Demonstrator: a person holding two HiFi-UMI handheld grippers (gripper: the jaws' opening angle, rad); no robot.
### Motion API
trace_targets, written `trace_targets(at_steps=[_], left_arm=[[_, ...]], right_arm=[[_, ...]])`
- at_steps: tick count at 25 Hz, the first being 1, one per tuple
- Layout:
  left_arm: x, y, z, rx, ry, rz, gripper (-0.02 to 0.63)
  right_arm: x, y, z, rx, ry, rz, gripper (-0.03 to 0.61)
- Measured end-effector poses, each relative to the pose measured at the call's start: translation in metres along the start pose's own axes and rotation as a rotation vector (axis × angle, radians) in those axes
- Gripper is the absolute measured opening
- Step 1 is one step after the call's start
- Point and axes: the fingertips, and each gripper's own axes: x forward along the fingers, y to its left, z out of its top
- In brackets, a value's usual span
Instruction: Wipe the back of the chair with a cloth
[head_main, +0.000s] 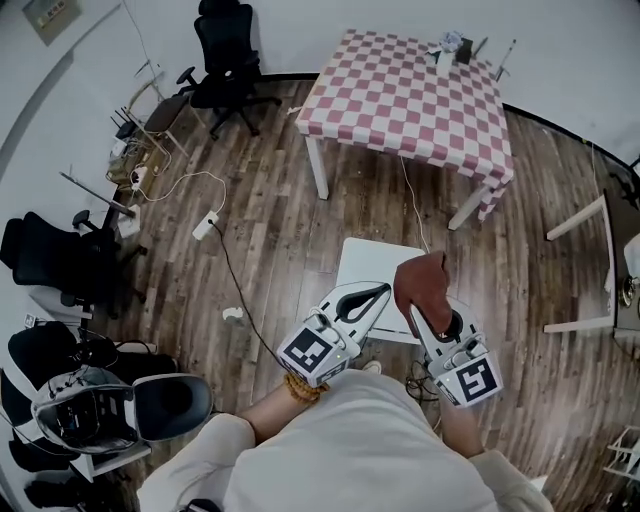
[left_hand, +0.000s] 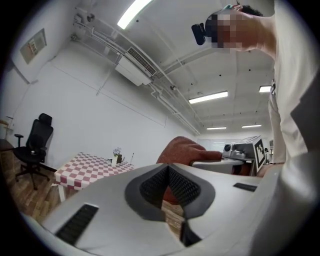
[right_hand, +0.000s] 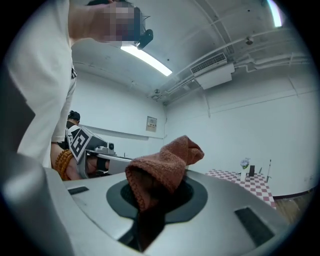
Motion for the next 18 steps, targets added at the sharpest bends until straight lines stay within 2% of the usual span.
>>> trace_targets(at_steps=[6, 10, 13, 18], left_arm=[[0.003, -0.003, 0.006, 0.004, 0.004, -0.013, 0.029], [0.01, -0.004, 0.006, 0.001, 0.003, -0.015, 0.029], [0.01, -0.007, 0.005, 0.005, 0.004, -0.022, 0.029], [0.006, -0.013, 0.005, -0.002, 0.01, -0.028, 0.03]], right_arm=[[-0.007, -0.001, 0.009, -0.022, -0.019, -0.023, 0.077], [-0.013, -0.006, 0.002, -0.02, 0.015, -0.022, 0.077], [-0.013, -0.006, 0.009, -0.011, -0.03, -0.035, 0.077], [-0.014, 0.002, 0.011, -0.02, -0.035, -0.025, 0.077]])
